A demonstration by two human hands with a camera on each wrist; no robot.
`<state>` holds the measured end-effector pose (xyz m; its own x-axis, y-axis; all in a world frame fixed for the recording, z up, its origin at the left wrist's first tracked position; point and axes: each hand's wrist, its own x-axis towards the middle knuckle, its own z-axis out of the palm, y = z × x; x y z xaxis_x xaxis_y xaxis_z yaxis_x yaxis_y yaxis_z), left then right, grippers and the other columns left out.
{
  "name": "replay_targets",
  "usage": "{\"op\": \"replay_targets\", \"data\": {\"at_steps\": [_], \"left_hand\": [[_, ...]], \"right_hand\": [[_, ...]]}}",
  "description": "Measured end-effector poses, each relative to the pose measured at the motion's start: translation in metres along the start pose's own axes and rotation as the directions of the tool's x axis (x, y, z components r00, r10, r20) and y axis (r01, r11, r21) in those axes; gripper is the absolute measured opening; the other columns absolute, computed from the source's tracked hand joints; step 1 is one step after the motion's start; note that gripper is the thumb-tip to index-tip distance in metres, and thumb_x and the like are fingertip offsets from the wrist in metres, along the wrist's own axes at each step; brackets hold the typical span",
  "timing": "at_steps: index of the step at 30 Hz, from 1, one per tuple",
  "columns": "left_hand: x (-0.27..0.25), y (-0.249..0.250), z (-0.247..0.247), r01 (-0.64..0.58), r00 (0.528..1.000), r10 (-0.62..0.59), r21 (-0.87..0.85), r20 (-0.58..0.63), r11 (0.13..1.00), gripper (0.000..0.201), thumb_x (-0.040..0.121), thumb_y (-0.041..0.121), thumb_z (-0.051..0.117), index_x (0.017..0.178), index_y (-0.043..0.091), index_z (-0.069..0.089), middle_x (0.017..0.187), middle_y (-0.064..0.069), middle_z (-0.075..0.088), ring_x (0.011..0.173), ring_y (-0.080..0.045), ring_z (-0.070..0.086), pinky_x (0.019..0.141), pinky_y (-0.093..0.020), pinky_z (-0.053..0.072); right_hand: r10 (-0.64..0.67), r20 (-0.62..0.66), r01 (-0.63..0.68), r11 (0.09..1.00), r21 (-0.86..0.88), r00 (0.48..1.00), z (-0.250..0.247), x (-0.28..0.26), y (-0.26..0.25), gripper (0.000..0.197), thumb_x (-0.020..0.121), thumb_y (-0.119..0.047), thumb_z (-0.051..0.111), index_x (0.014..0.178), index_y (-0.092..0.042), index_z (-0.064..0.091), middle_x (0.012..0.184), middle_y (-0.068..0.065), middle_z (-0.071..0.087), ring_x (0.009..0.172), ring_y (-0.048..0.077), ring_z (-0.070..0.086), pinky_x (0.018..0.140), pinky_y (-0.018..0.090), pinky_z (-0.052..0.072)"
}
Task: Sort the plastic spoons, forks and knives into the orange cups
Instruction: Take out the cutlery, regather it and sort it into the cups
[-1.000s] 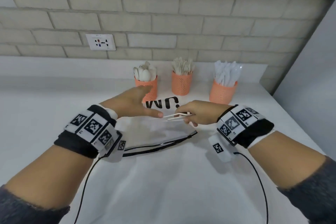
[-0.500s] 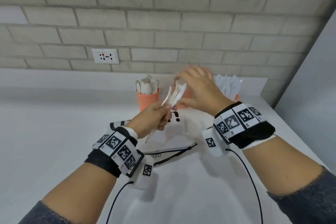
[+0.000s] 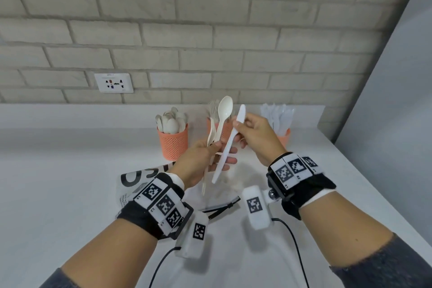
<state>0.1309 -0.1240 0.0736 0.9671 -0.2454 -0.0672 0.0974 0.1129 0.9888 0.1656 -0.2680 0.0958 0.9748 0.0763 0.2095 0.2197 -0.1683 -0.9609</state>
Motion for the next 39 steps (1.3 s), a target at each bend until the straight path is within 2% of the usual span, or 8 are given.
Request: {"op": "replay_targets", "data": {"at_steps": [6,10,17,22,27,29,32,39], "left_hand": [[0.024,-0.002,0.0,-0.002,0.997,0.002,0.011,-0.074,1.0,0.023,0.1,0.013,0.037,0.095,0.011,0.06,0.093,-0.003,0.064,0.083,-0.016,0.062,0.077,-0.029,0.045],[0.035,0.001,0.005,0.003,1.0,-0.004,-0.05,-0.013,0.999,0.024,0.101,0.014,0.035,0.095,0.013,0.059,0.074,0.001,0.067,0.064,-0.01,0.067,0.075,-0.029,0.047],[0.046,0.004,0.006,0.021,1.0,-0.021,-0.074,0.0,0.997,0.024,0.101,0.009,0.035,0.087,0.011,0.054,0.067,-0.001,0.059,0.053,-0.009,0.057,0.065,-0.023,0.049],[0.05,0.0,0.001,0.004,0.993,0.005,0.074,-0.12,0.997,0.02,0.099,0.016,0.04,0.086,0.016,0.054,0.069,-0.001,0.04,0.062,-0.012,0.038,0.064,-0.023,0.038],[0.053,0.001,0.007,-0.003,0.979,0.047,0.217,-0.198,0.976,0.04,0.099,0.02,0.038,0.136,0.004,0.036,0.069,0.003,0.043,0.062,-0.013,0.038,0.064,-0.027,0.036],[0.05,0.007,0.014,-0.072,0.979,0.114,0.236,-0.17,0.969,0.041,0.099,0.008,0.033,0.139,0.005,0.034,0.092,-0.004,0.063,0.076,-0.027,0.057,0.068,-0.034,0.049],[0.048,0.012,0.02,-0.118,0.974,0.163,0.258,-0.157,0.959,0.039,0.098,0.001,0.03,0.137,0.001,0.032,0.124,-0.024,0.048,0.118,-0.043,0.038,0.085,-0.041,0.04],[0.052,0.01,-0.014,-0.035,0.955,0.116,0.285,-0.272,0.958,0.034,0.094,0.03,0.05,0.123,0.015,0.041,0.081,0.005,0.044,0.068,-0.009,0.042,0.063,-0.023,0.037]], "right_hand": [[-0.388,-0.42,0.142,0.849,-0.508,0.82,-0.068,0.044,-0.001,0.024,0.093,-0.01,0.043,0.116,-0.007,0.049,0.088,0.021,0.064,0.08,0.037,0.062,0.07,0.045,0.05],[-0.443,-0.499,-0.02,0.733,-0.68,0.745,-0.096,0.067,0.019,0.027,0.096,-0.017,0.039,0.118,-0.006,0.051,0.097,0.026,0.062,0.089,0.04,0.057,0.067,0.036,0.037],[-0.187,-0.405,-0.22,0.605,-0.765,0.895,-0.103,0.085,0.09,0.024,0.091,-0.012,0.048,0.104,-0.001,0.065,0.106,0.028,0.058,0.101,0.041,0.049,0.079,0.04,0.039],[-0.284,-0.342,-0.108,0.607,-0.787,0.896,-0.08,0.086,0.069,0.035,0.088,-0.016,0.055,0.121,-0.004,0.059,0.122,0.022,0.049,0.114,0.04,0.041,0.092,0.042,0.034],[-0.496,-0.105,0.365,0.751,-0.551,0.862,-0.013,0.059,0.021,0.03,0.088,-0.028,0.052,0.079,-0.003,0.066,0.077,0.009,0.059,0.078,0.024,0.051,0.069,0.026,0.032],[-0.372,0.039,0.345,0.812,-0.47,0.927,0.012,0.048,0.008,0.031,0.084,-0.032,0.063,0.07,-0.004,0.063,0.063,0.003,0.056,0.061,0.015,0.048,0.058,0.025,0.037],[-0.247,0.076,0.251,0.826,-0.504,0.966,0.027,0.051,0.006,0.023,0.081,-0.018,0.065,0.066,-0.007,0.053,0.051,-0.001,0.046,0.05,0.013,0.044,0.052,0.027,0.038],[-0.332,-0.1,0.242,0.833,-0.498,0.938,-0.001,0.08,-0.012,0.005,0.091,-0.007,0.052,0.092,-0.006,0.057,0.068,0.008,0.056,0.063,0.026,0.058,0.052,0.015,0.043]]}}
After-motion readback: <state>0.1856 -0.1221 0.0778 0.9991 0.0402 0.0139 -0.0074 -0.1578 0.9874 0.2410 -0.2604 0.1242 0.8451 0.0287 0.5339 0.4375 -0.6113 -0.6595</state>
